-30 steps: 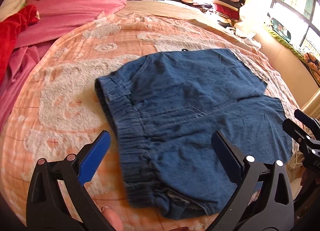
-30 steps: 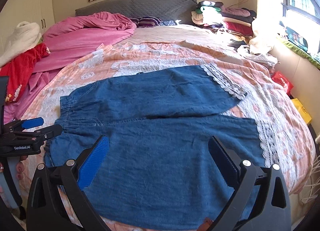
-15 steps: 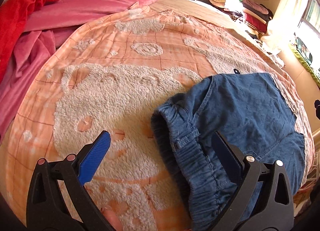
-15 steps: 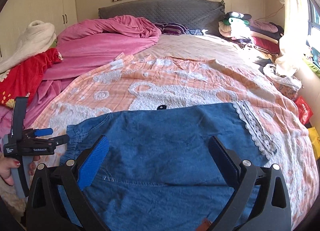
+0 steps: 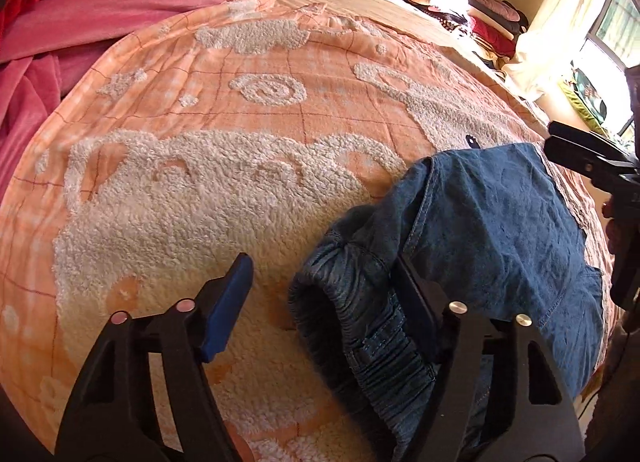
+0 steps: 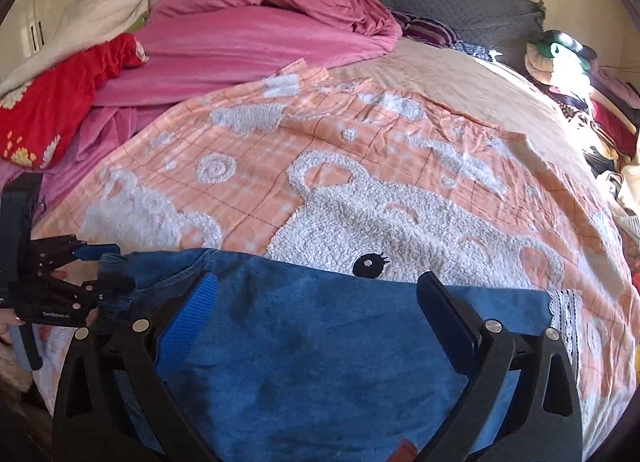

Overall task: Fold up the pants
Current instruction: 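Grasp the elastic cuff with the left tool while the right tool pinches denim beside it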

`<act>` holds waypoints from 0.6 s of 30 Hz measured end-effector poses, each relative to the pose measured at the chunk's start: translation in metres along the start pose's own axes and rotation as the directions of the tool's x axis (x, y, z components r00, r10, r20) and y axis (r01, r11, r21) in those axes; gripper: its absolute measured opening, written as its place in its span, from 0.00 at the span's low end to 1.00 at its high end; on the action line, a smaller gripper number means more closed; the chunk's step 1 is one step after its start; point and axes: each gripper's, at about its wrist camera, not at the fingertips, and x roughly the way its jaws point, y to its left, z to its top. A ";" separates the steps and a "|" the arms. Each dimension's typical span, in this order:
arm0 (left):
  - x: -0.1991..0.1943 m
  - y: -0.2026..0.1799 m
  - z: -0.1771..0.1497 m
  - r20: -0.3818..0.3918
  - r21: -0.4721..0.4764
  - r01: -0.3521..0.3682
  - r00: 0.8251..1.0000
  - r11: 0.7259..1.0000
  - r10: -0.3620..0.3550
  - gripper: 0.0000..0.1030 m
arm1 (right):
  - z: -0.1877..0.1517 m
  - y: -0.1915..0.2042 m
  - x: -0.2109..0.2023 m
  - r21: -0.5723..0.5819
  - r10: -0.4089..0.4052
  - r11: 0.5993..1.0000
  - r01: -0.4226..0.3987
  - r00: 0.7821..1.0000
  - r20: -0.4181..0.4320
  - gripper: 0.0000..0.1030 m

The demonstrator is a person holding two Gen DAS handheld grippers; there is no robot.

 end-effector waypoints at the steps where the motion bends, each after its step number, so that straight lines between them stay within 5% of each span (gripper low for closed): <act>1: 0.002 -0.002 0.000 0.000 0.009 0.002 1.000 1.000 -0.002 0.55 | 0.000 0.001 0.010 -0.013 0.011 1.000 -0.011 1.000 -0.017 0.96; 4: 0.005 -0.005 0.002 0.008 0.033 0.005 1.000 0.999 -0.005 0.32 | 0.001 0.011 0.030 -0.059 0.030 0.998 -0.033 0.998 -0.050 0.96; 7: -0.001 -0.010 0.005 0.017 0.060 0.012 1.000 0.998 -0.013 0.24 | 0.001 0.022 0.042 -0.141 0.039 0.989 -0.048 0.997 -0.063 0.96; 11: -0.024 -0.019 0.005 0.066 0.098 0.031 0.997 0.995 -0.037 0.21 | 0.001 0.032 0.052 -0.252 -0.009 0.968 -0.012 0.997 -0.082 0.96; 18: -0.062 -0.041 0.003 0.132 0.201 0.053 0.988 0.978 -0.081 0.21 | 0.004 0.046 0.058 -0.412 0.050 0.907 -0.082 0.995 -0.087 0.94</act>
